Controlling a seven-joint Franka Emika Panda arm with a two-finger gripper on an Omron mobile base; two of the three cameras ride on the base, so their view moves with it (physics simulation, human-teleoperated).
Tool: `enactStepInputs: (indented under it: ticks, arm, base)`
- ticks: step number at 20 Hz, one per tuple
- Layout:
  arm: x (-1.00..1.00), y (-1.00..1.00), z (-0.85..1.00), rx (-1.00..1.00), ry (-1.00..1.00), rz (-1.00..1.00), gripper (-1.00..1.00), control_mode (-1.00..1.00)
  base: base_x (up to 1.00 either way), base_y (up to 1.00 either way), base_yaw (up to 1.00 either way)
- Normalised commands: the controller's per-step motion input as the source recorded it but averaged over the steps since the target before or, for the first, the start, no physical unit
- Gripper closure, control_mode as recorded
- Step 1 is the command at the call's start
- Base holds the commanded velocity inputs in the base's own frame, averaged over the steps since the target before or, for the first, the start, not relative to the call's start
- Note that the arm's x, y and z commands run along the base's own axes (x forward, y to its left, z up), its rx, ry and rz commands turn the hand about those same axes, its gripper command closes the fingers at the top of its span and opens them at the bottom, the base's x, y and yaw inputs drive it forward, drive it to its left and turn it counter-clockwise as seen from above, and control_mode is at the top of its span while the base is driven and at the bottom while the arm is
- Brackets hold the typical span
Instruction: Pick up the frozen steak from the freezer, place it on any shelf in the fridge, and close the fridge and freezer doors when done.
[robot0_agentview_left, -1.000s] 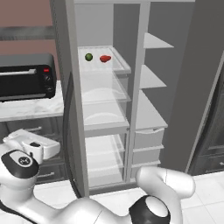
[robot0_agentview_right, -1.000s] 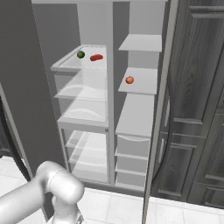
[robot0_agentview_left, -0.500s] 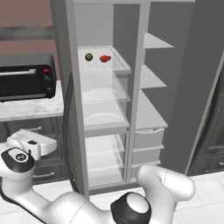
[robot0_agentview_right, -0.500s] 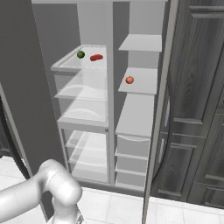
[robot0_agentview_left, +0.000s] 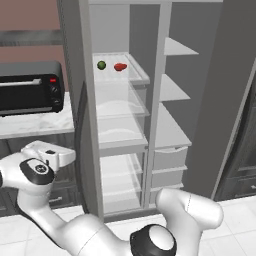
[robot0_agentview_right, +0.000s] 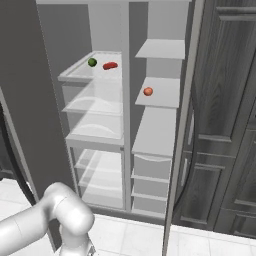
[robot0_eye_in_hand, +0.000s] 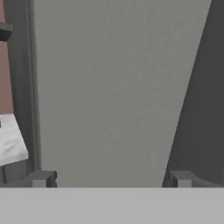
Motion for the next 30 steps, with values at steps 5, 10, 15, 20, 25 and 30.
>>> enactStepInputs:
  ticks: [5, 10, 15, 20, 25, 30]
  arm:
    - [0.38, -0.62, 0.0, 0.0, 0.0, 0.08, -1.0, -1.0]
    - [0.32, -0.79, 0.0, 0.0, 0.0, 0.07, -1.0, -1.0]
    - [0.26, -1.0, 0.0, 0.0, -0.05, 0.06, -1.0, -1.0]
    - [0.26, -1.0, 0.0, 0.01, -0.06, 0.02, -1.0, -1.0]
    - [0.31, -1.0, 0.0, 0.01, -0.07, 0.0, -1.0, -1.0]
    - [0.48, -0.91, 0.02, 0.03, -0.08, 0.0, -1.0, -1.0]
  base:
    - [0.0, 0.0, 0.0]
    - [0.0, 0.0, 0.0]
    - [0.0, 0.0, 0.0]
    - [0.0, 0.0, 0.0]
    - [0.0, 0.0, 0.0]
    - [0.0, 0.0, 0.0]
